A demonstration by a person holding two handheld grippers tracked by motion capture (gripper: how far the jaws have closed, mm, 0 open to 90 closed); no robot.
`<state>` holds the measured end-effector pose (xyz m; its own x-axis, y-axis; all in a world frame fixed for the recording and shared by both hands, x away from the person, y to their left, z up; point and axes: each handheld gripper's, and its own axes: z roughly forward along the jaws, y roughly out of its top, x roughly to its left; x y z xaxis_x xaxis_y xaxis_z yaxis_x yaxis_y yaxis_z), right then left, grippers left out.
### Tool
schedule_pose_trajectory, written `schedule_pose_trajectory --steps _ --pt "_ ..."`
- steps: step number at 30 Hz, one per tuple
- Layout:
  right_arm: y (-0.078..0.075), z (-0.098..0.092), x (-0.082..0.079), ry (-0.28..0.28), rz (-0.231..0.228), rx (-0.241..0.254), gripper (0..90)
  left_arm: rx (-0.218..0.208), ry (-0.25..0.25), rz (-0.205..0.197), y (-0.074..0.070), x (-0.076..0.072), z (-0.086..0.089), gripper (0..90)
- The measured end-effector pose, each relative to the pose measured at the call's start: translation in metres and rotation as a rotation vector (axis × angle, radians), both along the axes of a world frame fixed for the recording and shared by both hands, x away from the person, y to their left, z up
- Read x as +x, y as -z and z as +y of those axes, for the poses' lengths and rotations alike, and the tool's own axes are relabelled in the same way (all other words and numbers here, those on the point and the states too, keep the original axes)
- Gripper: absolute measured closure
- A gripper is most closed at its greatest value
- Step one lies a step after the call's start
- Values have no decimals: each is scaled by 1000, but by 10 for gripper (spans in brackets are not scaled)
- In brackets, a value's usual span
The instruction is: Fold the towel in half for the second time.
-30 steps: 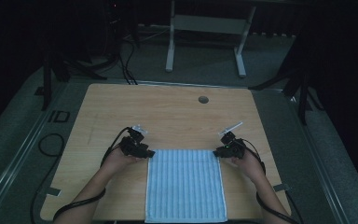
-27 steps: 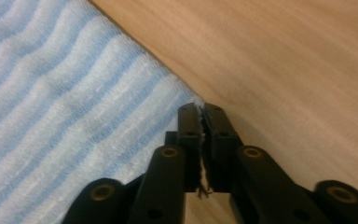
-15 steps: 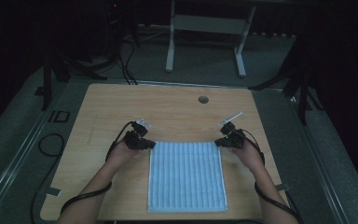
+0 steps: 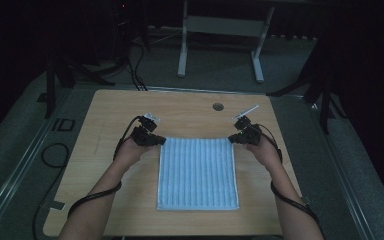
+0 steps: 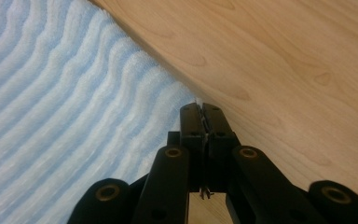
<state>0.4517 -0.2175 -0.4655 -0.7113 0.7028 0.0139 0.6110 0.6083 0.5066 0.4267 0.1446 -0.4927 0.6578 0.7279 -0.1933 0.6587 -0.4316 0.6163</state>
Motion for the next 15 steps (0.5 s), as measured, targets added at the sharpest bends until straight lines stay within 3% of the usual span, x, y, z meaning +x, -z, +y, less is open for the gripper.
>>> schedule_pose_trajectory --steps 5,14,15 --pt "-13 -3 -14 -9 -44 40 886 -18 24 -28 -14 -12 5 867" --pt "-31 -20 -59 -41 -121 130 885 -103 93 -92 -41 -59 8 866" --pt "-31 -20 -59 -41 -121 130 885 -103 93 -92 -41 -59 8 866"
